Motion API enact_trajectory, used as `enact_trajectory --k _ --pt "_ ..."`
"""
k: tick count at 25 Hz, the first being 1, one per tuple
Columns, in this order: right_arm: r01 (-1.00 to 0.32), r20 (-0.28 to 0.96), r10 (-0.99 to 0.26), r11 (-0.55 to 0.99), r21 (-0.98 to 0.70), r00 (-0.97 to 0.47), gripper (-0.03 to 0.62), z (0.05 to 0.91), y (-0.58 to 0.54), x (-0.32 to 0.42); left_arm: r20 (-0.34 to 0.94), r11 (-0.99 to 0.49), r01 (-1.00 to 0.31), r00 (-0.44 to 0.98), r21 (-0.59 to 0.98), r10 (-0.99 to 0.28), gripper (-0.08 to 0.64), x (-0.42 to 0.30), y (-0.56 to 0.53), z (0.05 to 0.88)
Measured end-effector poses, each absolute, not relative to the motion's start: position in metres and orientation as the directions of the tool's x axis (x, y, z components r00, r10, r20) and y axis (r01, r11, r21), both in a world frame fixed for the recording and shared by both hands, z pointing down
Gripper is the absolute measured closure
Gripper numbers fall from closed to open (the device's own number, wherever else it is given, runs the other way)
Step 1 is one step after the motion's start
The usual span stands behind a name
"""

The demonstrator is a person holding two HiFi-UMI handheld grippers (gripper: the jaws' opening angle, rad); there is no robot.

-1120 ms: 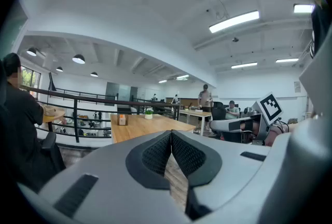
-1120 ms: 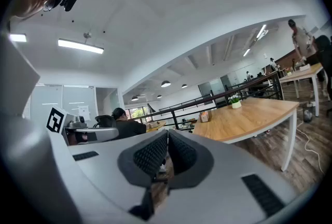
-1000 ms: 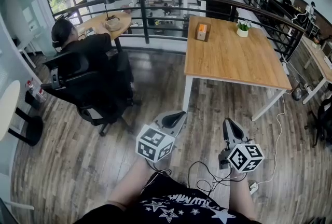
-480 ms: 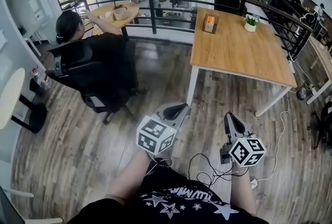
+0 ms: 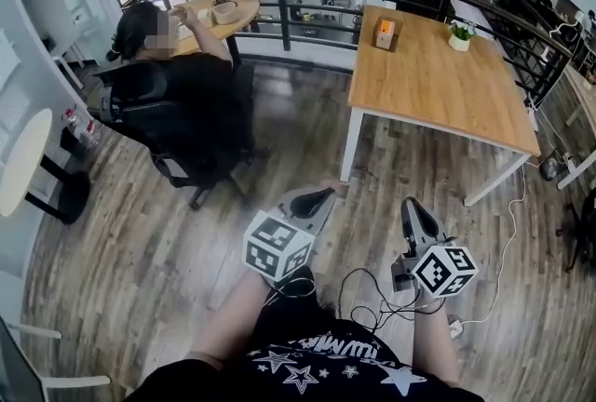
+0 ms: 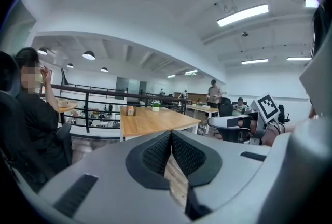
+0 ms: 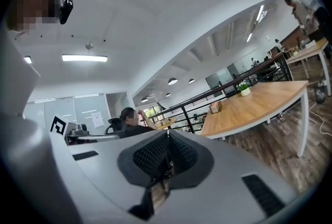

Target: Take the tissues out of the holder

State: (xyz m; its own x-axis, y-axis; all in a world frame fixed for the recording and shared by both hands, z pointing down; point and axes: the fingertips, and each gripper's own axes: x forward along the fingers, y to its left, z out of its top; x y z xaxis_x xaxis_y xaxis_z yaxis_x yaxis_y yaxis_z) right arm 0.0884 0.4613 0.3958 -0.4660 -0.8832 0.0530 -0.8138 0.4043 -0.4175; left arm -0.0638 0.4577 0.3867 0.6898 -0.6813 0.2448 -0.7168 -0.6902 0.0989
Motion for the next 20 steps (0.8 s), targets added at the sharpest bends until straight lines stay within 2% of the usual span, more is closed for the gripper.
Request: enact_trajectory --k 8,15,20 --pt "-0.824 0.092 -0.888 0.373 -0.427 -0.45 0.572 0.414 0.432 0.1 0.267 -0.693 -0.715 0.689 0.098 -0.674 0.545 -0.057 0.435 0.396" --pt "-0.863 0.097 -0.905 0.355 -0.361 -0.413 0.572 0.41 0.398 0.109 0.255 -0.706 -0.697 0.711 0.126 -0.656 0.545 -0.048 0.381 0.398" --pt "-0.874 0.106 -0.926 0.299 -0.382 -0.363 0.572 0.414 0.354 0.122 0.253 -0.735 -0.663 0.743 0.146 -0.62 0.545 -0.038 0.332 0.403"
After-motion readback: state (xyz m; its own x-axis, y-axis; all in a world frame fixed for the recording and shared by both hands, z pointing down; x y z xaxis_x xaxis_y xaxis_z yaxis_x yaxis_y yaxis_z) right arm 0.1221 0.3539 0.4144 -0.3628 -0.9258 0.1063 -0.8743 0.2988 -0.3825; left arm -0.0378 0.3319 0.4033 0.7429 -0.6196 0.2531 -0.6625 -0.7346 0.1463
